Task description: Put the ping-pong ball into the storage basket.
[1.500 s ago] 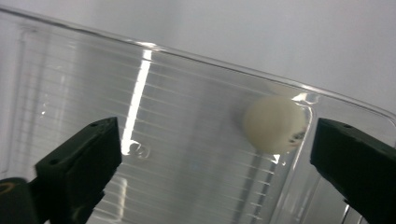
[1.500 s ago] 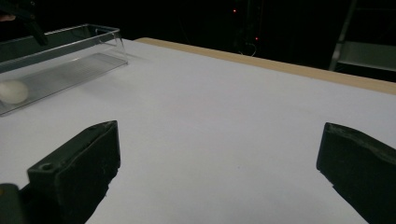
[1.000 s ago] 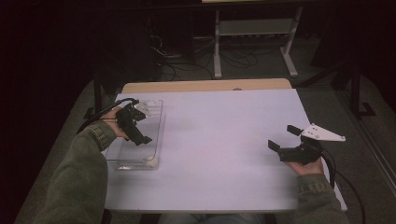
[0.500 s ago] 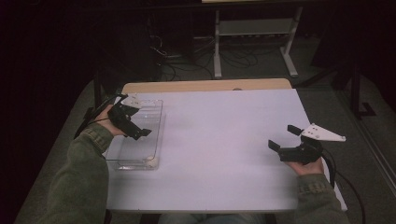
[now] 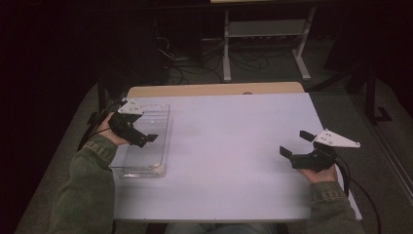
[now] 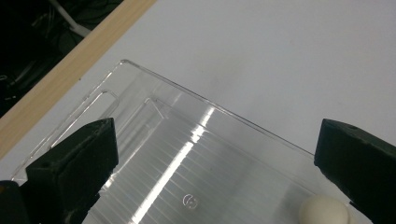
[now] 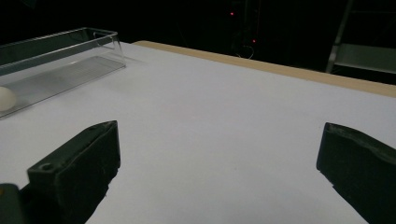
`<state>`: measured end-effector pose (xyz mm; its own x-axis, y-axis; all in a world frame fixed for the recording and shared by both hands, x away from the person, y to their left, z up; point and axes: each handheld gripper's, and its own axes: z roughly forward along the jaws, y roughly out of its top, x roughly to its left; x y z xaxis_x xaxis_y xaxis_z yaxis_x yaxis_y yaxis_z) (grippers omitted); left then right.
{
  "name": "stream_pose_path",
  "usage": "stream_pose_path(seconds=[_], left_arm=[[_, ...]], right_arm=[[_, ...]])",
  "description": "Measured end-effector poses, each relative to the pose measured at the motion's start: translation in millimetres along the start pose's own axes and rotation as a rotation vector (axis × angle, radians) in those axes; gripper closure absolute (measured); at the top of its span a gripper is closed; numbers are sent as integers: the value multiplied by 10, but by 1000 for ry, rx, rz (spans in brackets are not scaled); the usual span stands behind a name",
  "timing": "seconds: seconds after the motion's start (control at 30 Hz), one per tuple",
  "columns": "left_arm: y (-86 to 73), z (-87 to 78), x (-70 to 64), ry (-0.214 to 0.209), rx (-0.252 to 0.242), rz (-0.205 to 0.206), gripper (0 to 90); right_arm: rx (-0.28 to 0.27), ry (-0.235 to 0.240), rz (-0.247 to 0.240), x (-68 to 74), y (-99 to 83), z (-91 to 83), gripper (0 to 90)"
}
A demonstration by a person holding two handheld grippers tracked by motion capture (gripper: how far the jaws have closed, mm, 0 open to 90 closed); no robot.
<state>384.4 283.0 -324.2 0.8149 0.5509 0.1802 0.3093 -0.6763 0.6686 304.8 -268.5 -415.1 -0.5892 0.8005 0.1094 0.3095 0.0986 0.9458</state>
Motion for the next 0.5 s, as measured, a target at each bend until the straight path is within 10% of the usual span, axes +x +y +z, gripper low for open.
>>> stream_pose_path(seconds=[0.5], left_arm=[[-111, -93, -47, 40, -128, -50, 0]], right_arm=[[3, 3, 1, 3, 0, 3, 0]])
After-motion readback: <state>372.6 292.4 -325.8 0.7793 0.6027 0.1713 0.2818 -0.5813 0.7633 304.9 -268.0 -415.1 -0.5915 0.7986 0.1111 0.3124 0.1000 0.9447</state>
